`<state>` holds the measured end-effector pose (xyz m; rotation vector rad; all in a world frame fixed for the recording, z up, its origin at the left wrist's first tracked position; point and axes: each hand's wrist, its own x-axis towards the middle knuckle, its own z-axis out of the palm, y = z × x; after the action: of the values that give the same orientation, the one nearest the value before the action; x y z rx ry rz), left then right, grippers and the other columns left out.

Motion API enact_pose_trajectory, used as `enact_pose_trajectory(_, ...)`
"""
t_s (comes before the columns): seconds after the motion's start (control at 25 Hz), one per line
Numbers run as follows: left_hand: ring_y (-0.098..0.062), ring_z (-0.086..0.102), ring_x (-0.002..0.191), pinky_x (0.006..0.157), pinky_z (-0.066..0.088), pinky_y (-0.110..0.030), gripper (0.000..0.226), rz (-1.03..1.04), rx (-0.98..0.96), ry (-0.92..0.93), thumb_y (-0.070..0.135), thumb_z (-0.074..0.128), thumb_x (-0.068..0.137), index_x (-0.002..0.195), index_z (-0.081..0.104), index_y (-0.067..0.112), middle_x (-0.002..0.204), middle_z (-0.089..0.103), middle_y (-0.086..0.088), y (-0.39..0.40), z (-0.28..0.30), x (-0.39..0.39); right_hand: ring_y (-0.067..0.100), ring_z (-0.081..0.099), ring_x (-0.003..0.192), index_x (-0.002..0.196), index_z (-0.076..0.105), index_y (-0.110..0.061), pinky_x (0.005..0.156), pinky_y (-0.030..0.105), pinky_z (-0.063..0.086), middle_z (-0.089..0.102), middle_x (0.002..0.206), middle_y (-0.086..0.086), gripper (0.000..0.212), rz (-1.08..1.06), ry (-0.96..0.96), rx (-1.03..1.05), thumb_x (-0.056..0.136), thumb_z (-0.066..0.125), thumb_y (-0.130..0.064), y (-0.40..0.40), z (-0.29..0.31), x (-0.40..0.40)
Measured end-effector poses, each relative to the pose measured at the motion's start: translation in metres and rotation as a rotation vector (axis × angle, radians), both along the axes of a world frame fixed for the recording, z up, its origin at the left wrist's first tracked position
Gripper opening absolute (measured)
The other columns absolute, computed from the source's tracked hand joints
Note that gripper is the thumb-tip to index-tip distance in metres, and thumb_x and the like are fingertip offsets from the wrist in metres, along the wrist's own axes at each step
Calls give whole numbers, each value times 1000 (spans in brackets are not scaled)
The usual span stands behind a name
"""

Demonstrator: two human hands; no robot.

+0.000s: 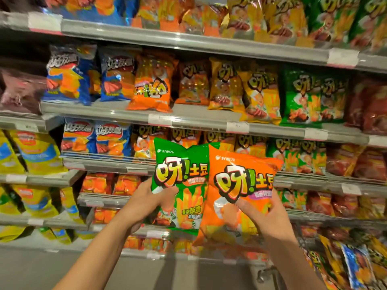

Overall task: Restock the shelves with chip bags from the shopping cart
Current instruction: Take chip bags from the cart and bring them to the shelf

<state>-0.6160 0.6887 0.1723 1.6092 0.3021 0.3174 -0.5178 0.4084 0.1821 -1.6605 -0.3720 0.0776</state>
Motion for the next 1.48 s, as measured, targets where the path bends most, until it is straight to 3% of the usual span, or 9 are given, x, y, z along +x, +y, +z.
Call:
enact_pose_trajectory(0.16,-5,70,108,84,52,-21,35,-17,14,-25,26,77,87,121,70,31,116,76,13,14,10,17,9,50,130,129,53,-51,107,45,39,61,131,-25,76,11,1,48,62,89,-56,9,22,17)
enact_pose_trajectory(0.4,5,69,101,83,50,-23,30,5,78,-30,43,79,81,106,70,58,111,74,26,12,32,56,-5,54,121,121,54,-59,102,43,42,64,120,-33,73,45,-20,85,57,89,-63,9,49,59)
enact_pose_trajectory(0.6,0,72,98,78,50,-22,38,109,91,-63,50,79,73,109,73,41,107,76,20,2,51,95,-1,64,109,121,56,-56,98,45,49,66,111,-33,82,120,-44,106,46,86,-71,9,67,116)
enact_pose_trajectory(0.76,-1,72,94,76,52,-19,33,192,130,-74,50,77,73,105,74,43,105,77,19,-3,66,112,15,59,121,121,55,-55,108,56,43,67,120,-22,89,183,-21,103,40,86,-75,20,78,165)
enact_pose_trajectory(0.88,-1,72,81,74,52,-19,25,314,136,-103,43,77,74,98,76,38,94,78,14,1,72,117,14,62,119,123,56,-54,108,54,44,70,121,-15,82,286,8,145,50,92,-64,36,83,192)
enact_pose_trajectory(1.0,0,62,57,54,48,-12,6,353,122,-154,33,77,78,80,76,38,66,70,13,11,77,114,9,64,118,124,58,-50,109,50,44,72,120,-16,69,400,31,193,62,90,-47,60,89,205)
enact_pose_trajectory(1.12,3,61,59,55,46,-9,9,400,137,-192,37,76,77,86,76,37,67,69,14,34,85,105,11,68,113,122,62,-46,105,48,48,74,118,-12,61,449,22,190,66,87,-47,87,103,214)
enact_pose_trajectory(1.32,-2,50,45,42,42,-17,19,527,166,-220,42,76,75,79,72,23,56,58,15,90,99,85,29,74,102,112,72,-24,93,56,56,77,110,8,53,366,2,261,63,88,-36,152,142,243)
enact_pose_trajectory(1.48,-4,55,54,51,44,-16,20,529,255,-225,32,79,83,82,68,14,64,65,9,144,110,67,35,70,107,116,68,-8,95,58,55,73,114,19,42,176,-22,268,78,84,-17,214,169,267)
